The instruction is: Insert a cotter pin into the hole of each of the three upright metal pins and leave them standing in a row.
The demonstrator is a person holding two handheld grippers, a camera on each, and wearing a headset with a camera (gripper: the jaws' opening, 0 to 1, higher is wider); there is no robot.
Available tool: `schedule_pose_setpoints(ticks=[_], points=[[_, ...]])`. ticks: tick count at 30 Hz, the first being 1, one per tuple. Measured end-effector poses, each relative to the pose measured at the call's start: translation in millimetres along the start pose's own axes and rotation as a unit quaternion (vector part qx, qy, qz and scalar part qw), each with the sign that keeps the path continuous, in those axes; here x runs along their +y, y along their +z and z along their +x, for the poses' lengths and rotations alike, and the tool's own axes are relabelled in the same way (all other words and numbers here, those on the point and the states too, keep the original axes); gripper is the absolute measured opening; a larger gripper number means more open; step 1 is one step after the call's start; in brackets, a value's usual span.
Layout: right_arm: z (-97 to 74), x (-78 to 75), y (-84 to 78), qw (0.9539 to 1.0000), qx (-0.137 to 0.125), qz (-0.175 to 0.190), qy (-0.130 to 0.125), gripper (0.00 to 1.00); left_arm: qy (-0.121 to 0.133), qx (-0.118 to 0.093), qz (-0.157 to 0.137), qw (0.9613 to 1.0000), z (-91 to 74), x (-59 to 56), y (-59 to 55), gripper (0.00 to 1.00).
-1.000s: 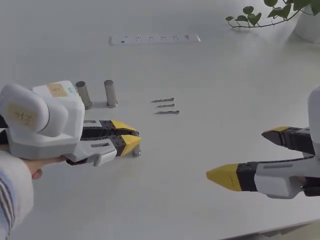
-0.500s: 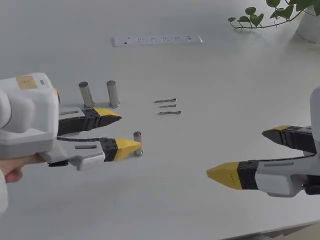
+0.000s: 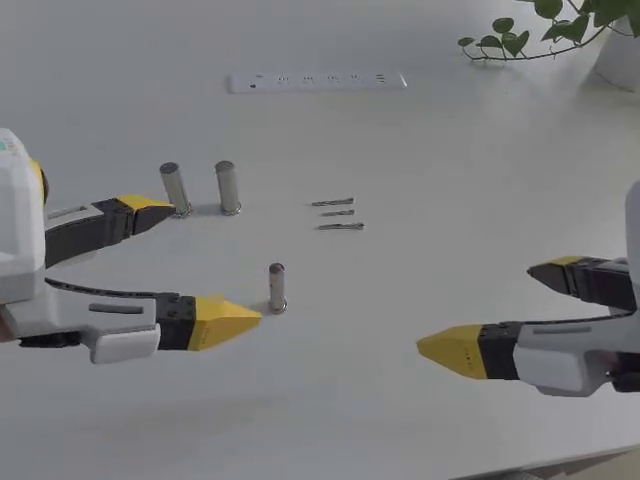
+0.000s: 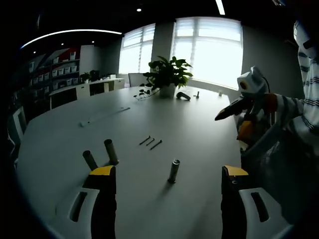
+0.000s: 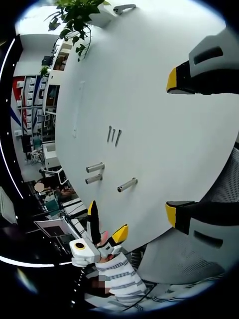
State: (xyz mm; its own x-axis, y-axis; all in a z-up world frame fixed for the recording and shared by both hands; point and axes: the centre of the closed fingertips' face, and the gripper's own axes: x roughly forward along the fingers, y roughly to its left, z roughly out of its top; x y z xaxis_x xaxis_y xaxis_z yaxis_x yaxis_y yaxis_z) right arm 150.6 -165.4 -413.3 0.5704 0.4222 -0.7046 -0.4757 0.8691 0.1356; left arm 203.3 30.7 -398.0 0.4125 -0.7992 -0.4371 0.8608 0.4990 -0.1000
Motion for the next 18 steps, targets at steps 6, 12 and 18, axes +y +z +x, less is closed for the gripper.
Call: schedule_pose_setpoints(ticks=[6,12,18], points=[[2.8,-1.1,-2.8,0.9999,0.001,0.015,0.002,0.87,0.003,0.005,-0.009,0.9999,-8.9,4.9,-9.7,0.87],[6.8,2.1,-7.5,0.9996,0.010,0.024,0.006,0.87,0.008,0.016,-0.014,0.9997,-14.1,9.1,-24.0,0.87],[7.1,-2.5,-3.9,0.9998,0.014,0.013,0.000,0.87,0.019,0.036,-0.019,0.9990,-21.4,12.6,-37.8,0.93]])
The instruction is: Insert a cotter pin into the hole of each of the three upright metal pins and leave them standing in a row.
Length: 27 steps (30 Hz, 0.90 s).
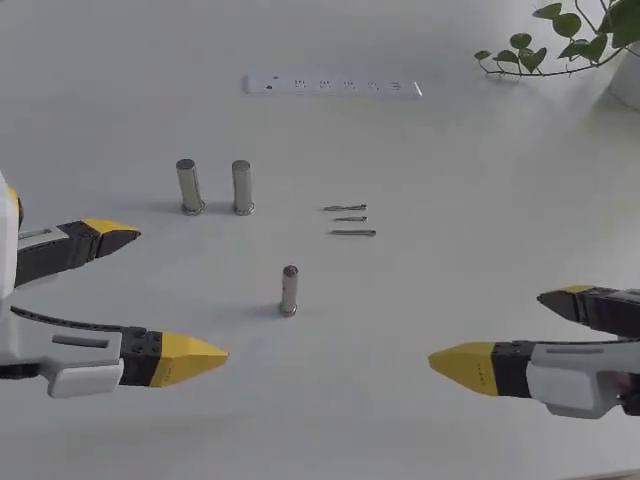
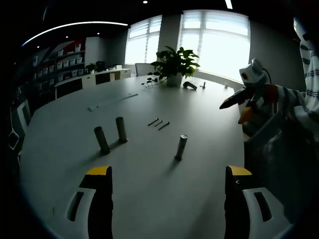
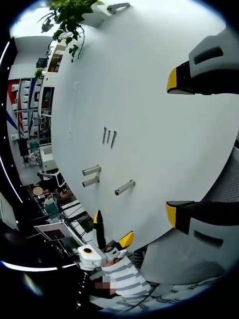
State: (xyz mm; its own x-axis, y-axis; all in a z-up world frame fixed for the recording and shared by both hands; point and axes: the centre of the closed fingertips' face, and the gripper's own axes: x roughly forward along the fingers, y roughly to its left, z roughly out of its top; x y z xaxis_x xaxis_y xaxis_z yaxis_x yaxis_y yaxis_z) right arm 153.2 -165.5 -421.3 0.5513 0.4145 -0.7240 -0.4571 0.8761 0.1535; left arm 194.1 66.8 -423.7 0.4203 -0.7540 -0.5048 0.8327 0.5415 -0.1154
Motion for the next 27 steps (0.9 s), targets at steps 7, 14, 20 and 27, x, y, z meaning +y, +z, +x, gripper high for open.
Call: schedule_pose_setpoints(ticks=[7,14,20,27], points=[[-5.7,-29.3,21.0,0.9997,-0.010,-0.021,-0.012,0.80,-0.005,-0.004,-0.014,0.9999,-8.0,-5.2,-3.0,0.95],[-5.6,-54.9,52.4,0.9974,-0.017,-0.068,-0.018,0.79,-0.010,0.009,-0.020,0.9997,-11.7,-15.3,-11.4,0.99],[6.6,-64.7,78.4,0.9951,-0.025,-0.096,0.001,0.76,-0.013,0.028,-0.025,0.9992,-15.5,-21.7,-18.8,0.99],[33.2,-60.7,90.1,0.9832,0.007,-0.177,0.043,0.69,-0.015,0.044,-0.032,0.9984,-24.4,-27.1,-24.1,0.99]])
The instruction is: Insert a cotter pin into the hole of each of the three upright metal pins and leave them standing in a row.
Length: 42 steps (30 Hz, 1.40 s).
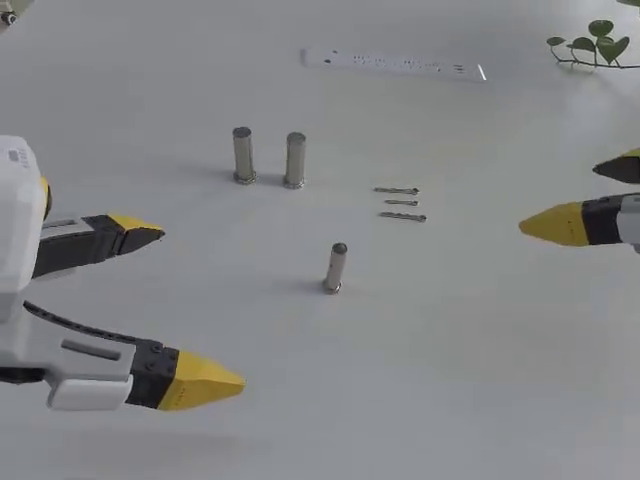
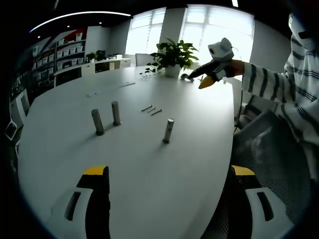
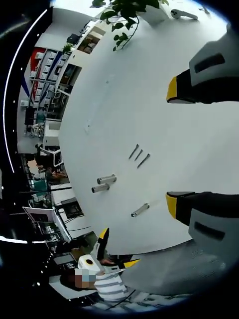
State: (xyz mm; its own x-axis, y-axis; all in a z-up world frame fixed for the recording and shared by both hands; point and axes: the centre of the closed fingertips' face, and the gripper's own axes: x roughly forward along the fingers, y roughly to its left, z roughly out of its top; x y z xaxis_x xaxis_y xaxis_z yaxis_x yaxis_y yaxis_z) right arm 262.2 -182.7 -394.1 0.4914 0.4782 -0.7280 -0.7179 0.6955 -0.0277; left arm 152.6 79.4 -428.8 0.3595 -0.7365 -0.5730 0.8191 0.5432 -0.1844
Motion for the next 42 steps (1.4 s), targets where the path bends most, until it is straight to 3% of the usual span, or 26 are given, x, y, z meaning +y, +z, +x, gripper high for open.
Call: schedule_pose_setpoints(ticks=[4,12,21,28,35,37,42], points=[[17.4,3.4,10.3,0.9982,0.010,-0.053,0.026,0.60,0.002,0.009,-0.003,1.0000,-1.9,-2.7,-5.8,0.99],[41.1,29.4,24.5,0.9932,0.018,-0.090,0.072,0.46,0.014,0.004,-0.008,0.9999,-4.7,-2.6,-7.7,0.99],[66.4,34.0,27.8,0.9866,0.041,-0.119,0.104,0.29,0.011,0.004,-0.014,0.9998,0.8,-20.9,-3.9,0.99],[87.9,27.0,25.6,0.9806,0.066,-0.142,0.118,0.19,0.005,0.008,-0.013,0.9999,3.6,-30.7,-4.4,0.96],[107.0,19.9,25.7,0.9769,0.086,-0.153,0.123,0.11,-0.007,-0.017,-0.031,0.9994,0.8,-39.8,6.4,0.96],[111.3,20.5,23.5,0.9753,0.094,-0.154,0.127,0.10,-0.009,-0.020,-0.030,0.9993,-1.9,-35.9,5.5,0.96],[122.5,21.7,18.6,0.9699,0.113,-0.167,0.137,0.09,-0.004,-0.043,-0.035,0.9984,-7.8,-31.8,15.8,0.95]])
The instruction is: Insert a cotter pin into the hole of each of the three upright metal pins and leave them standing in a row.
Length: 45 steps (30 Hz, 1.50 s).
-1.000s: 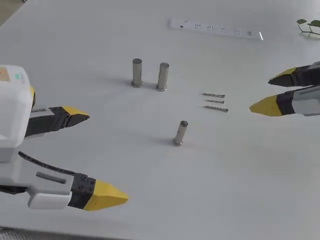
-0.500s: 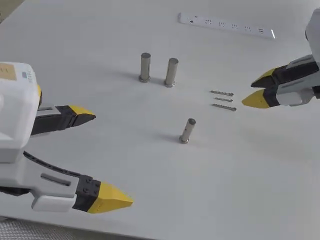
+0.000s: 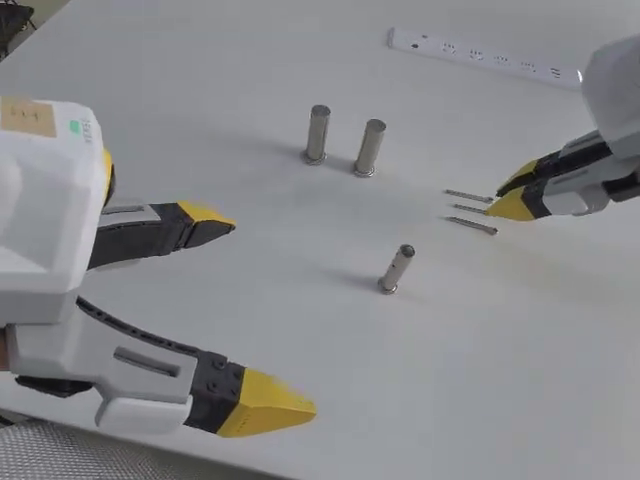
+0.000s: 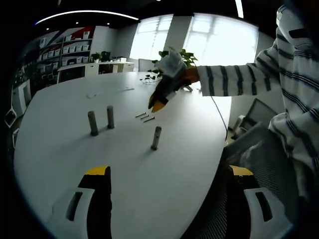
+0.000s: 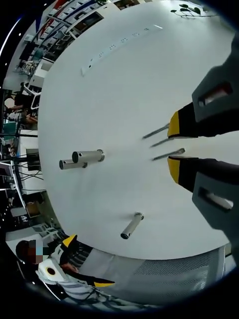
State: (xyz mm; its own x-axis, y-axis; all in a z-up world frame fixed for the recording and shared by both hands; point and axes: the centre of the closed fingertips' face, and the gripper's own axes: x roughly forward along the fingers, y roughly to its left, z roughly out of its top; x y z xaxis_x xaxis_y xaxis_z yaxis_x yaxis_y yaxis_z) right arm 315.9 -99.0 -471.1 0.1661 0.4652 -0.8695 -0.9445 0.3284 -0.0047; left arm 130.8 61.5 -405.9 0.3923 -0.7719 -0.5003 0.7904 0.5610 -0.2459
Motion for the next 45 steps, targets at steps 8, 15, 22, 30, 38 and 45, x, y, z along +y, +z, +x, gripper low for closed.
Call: schedule_pose_setpoints(ticks=[8,15,22,30,38,45], points=[[12.9,0.0,-0.8,0.9987,0.037,-0.035,0.007,0.07,0.002,0.007,-0.005,1.0000,-3.5,1.6,-9.9,0.95],[17.2,-3.2,-1.9,0.9969,0.060,-0.051,0.007,0.06,0.012,0.014,-0.013,0.9998,-10.8,1.1,-16.4,0.93],[23.1,-5.8,-2.9,0.9943,0.081,-0.068,0.010,0.04,0.022,0.012,-0.017,0.9996,-13.1,-0.9,-19.0,0.93],[26.4,-7.5,-8.1,0.9909,0.100,-0.088,0.014,0.02,0.021,0.009,-0.013,0.9997,-10.9,-3.5,-19.3,0.91],[27.8,-5.5,-10.3,0.9854,0.126,-0.113,0.020,0.02,0.033,-0.004,0.001,0.9994,-7.4,-1.4,-11.5,0.89],[29.7,-7.9,-12.2,0.9772,0.146,-0.151,0.031,0.02,0.047,-0.021,0.000,0.9987,-5.9,2.0,-4.5,0.90]])
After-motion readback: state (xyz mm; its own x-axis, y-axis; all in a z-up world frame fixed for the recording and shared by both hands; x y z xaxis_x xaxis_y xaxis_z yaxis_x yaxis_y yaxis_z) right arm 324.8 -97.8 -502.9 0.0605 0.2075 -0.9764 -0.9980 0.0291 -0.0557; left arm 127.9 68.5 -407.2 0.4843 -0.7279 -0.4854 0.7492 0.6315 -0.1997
